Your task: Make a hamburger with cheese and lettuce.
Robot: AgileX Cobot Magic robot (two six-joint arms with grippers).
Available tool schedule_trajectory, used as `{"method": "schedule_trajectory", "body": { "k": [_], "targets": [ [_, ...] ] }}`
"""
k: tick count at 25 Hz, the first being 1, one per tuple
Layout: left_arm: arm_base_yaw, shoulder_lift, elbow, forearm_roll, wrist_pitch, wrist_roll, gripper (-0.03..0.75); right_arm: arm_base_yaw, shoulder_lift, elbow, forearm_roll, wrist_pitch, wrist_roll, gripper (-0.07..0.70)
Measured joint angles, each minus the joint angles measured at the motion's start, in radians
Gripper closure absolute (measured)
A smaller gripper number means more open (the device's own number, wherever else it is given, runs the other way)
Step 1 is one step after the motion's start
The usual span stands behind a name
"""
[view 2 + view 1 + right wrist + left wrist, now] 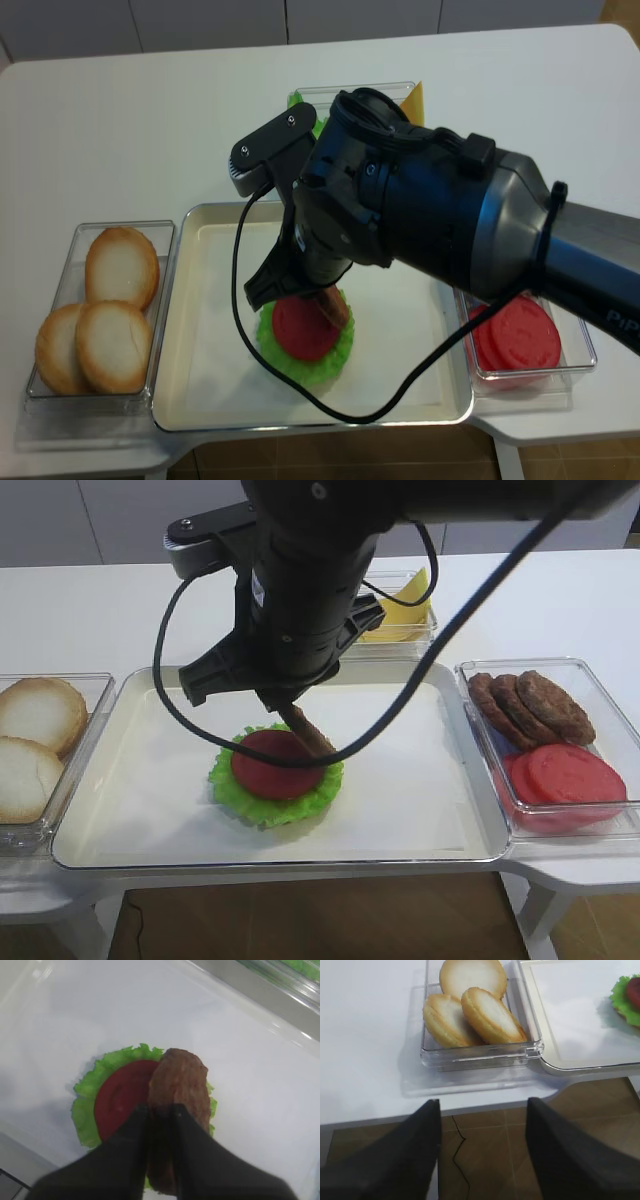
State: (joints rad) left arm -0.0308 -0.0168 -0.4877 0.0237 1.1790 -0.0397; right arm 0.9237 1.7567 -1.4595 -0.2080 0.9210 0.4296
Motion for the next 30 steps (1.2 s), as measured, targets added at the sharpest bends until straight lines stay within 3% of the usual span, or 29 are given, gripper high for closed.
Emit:
{"method": "schedule_trajectory", "body": {
  "k": [4, 10, 14, 23, 30],
  "targets": [
    [0.000, 0.000, 0.000, 0.000, 0.000, 0.000, 0.314, 0.000, 0.000, -0.002, 0.022, -0.002, 0.000, 0.450],
    [0.000, 0.000, 0.000, 0.000, 0.000, 0.000, 0.314, 0.000, 0.000, -0.002, 0.063, -0.004, 0.000, 0.235],
    [0.000, 0.000, 0.000, 0.000, 0.000, 0.000, 0.314, 0.000, 0.000, -0.002, 0.081, -0.012, 0.000, 0.134],
    [0.000, 0.000, 0.000, 0.000, 0.000, 0.000, 0.314, -0.022, 0.000, -0.002, 0.096, 0.006, -0.124, 0.113],
    [0.000, 0.000, 0.000, 0.000, 0.000, 0.000, 0.314, -0.220, 0.000, -0.002, 0.273, 0.077, -0.280, 0.141]
  ]
}}
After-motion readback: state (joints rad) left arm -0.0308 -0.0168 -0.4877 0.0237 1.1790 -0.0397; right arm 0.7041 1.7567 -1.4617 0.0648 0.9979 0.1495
